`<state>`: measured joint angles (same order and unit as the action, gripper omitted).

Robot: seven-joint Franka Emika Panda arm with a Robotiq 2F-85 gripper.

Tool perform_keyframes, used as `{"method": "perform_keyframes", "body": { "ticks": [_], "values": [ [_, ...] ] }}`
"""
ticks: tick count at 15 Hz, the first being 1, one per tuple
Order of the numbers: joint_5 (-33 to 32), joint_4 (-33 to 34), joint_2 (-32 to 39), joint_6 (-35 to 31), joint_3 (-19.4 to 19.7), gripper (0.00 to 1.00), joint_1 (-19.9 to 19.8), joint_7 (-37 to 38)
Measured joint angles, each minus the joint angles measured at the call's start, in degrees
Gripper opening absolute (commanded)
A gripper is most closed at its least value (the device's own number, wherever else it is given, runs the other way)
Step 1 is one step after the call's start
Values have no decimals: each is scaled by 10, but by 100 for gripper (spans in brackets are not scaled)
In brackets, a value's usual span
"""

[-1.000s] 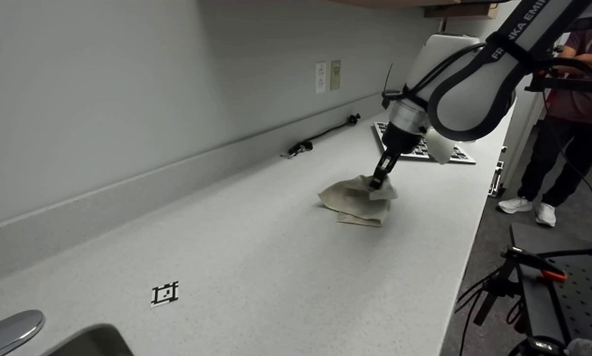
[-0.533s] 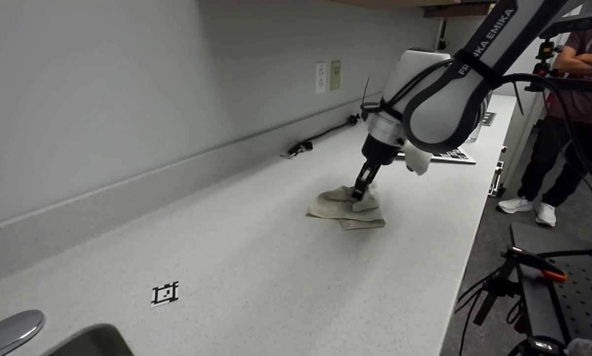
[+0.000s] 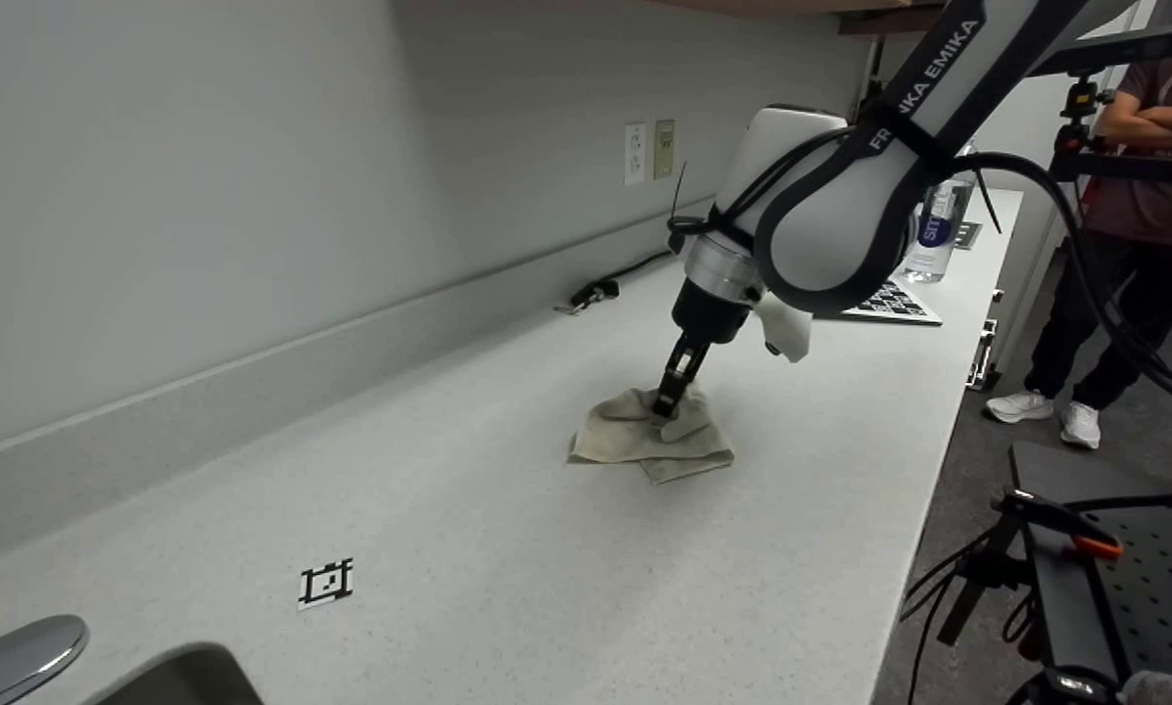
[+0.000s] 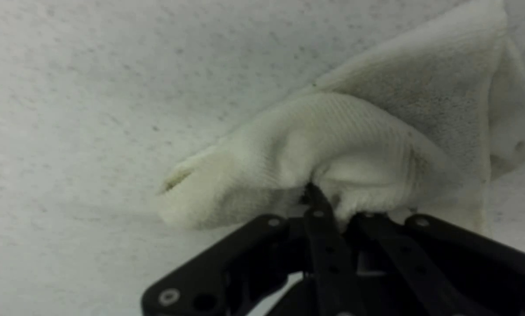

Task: Wipe the counter using the towel

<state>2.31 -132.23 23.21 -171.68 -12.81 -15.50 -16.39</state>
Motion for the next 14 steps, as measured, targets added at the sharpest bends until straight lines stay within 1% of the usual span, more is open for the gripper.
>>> {"method": "perform_keyframes", "body": {
  "ticks": [4,7,10,14],
  "values": [
    [7,30,25,15,-60,2,-3,-20],
    [7,46,41,19,-89,2,-1,-32],
    [7,61,45,46,-93,2,-1,-45],
    [7,80,43,95,-75,2,8,-42]
  ]
}}
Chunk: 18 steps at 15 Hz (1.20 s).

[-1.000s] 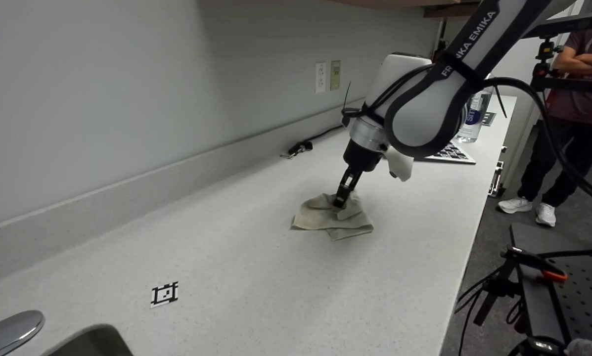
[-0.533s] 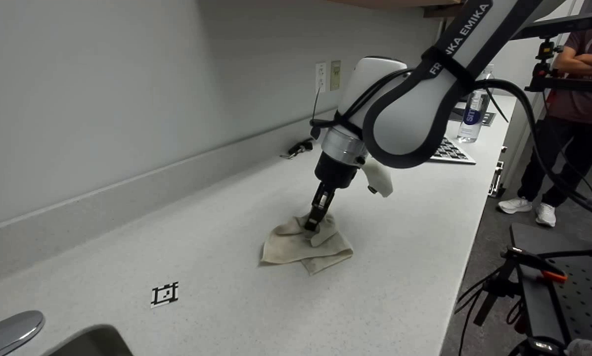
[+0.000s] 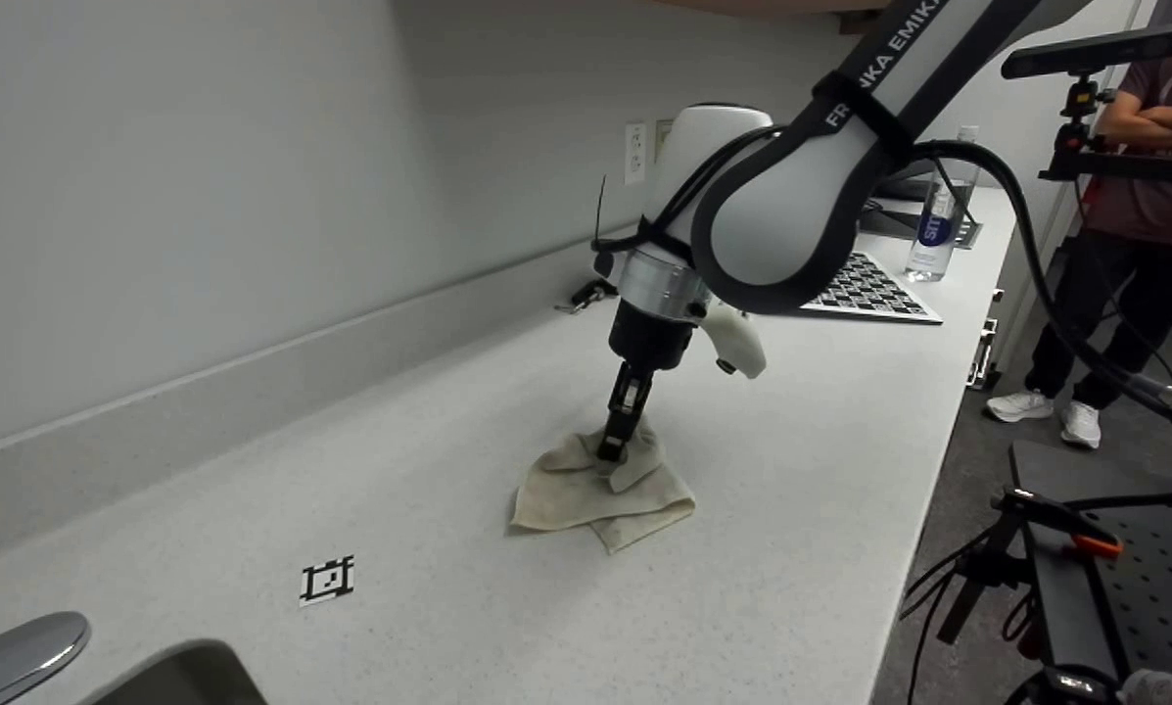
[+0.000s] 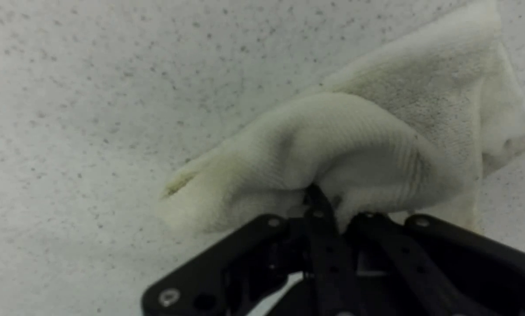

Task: Wipe the counter using the towel

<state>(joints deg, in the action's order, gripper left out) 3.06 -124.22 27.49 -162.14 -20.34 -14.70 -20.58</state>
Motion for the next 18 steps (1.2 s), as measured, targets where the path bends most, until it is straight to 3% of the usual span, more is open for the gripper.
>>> {"method": "perform_keyframes", "body": {
  "ticks": [7,14,18],
  "values": [
    [-4,-36,-43,12,103,2,6,8],
    [-85,-93,-93,11,248,2,35,65],
    [-115,-97,-92,12,276,2,50,90]
  ]
}}
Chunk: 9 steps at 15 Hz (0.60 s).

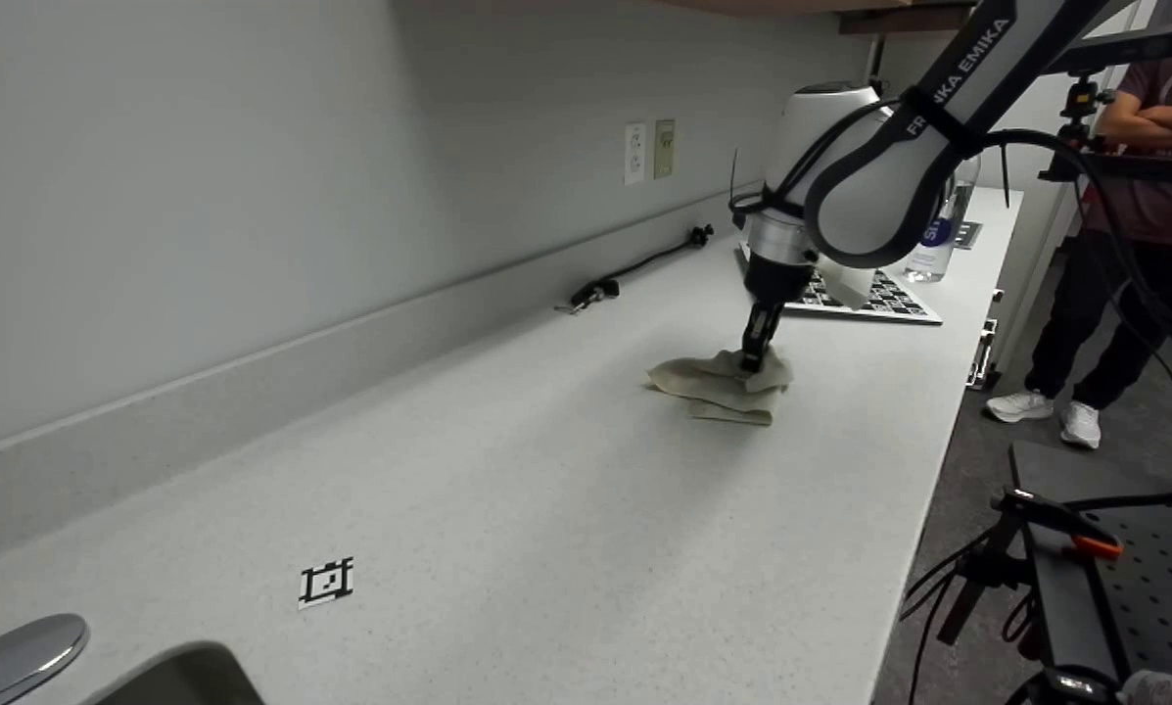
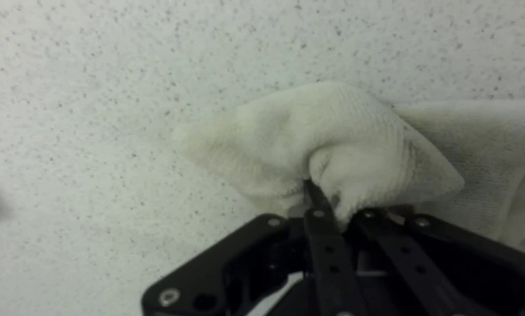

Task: Wipe the counter using the towel

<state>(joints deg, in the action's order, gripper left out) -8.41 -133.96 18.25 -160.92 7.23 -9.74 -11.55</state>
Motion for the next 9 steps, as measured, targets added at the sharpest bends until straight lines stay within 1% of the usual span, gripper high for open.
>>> {"method": "perform_keyframes", "body": {
  "ticks": [3,5,7,9],
  "values": [
    [0,5,8,1,-2,2,7,1],
    [2,11,13,2,-9,2,6,1],
    [8,21,19,5,-25,2,6,-1],
    [30,33,26,11,-54,2,5,-14]
  ]
}}
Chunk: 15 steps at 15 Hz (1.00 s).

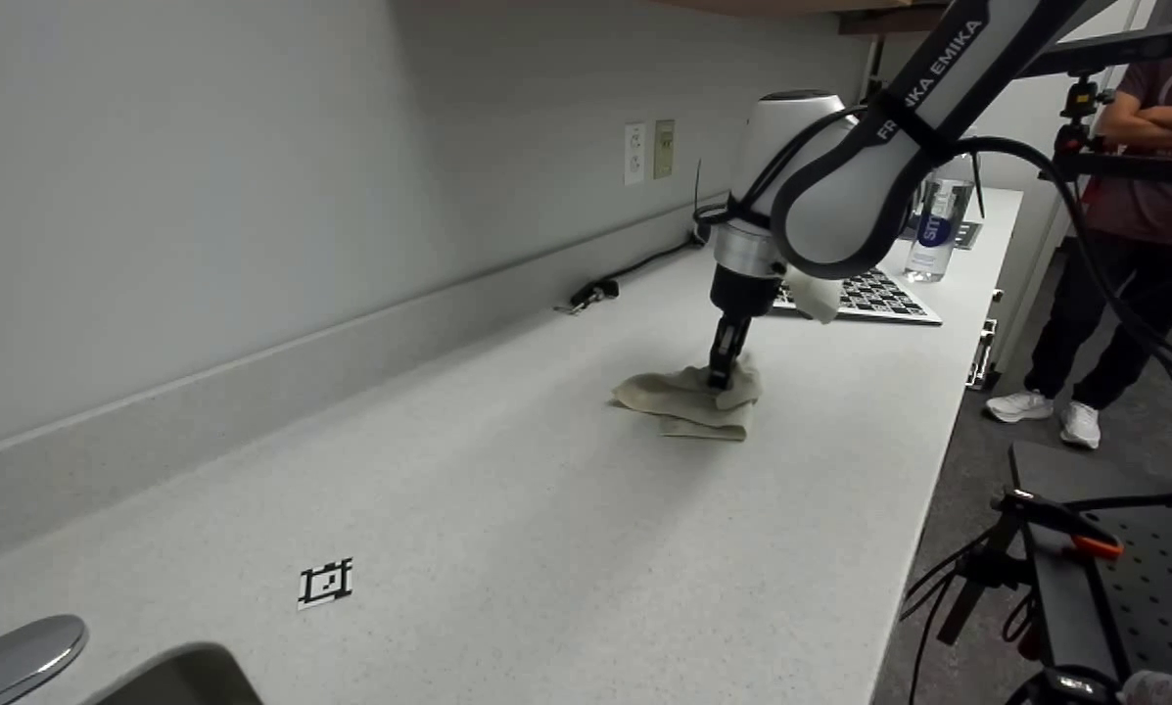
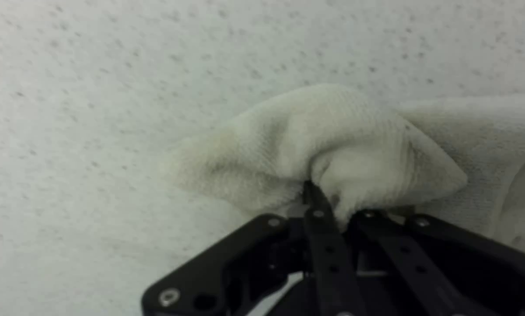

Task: Wipe the counter using the towel

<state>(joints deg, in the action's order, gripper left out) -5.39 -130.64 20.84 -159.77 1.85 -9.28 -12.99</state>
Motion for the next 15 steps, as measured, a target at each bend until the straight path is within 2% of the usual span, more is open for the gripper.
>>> {"method": "perform_keyframes", "body": {
  "ticks": [4,8,11,15],
  "values": [
    [54,28,18,11,-73,2,-1,-42],
    [75,56,38,22,-124,2,0,-71],
    [75,78,49,46,-141,2,0,-85],
    [75,98,55,80,-137,2,1,-87]
  ]
}}
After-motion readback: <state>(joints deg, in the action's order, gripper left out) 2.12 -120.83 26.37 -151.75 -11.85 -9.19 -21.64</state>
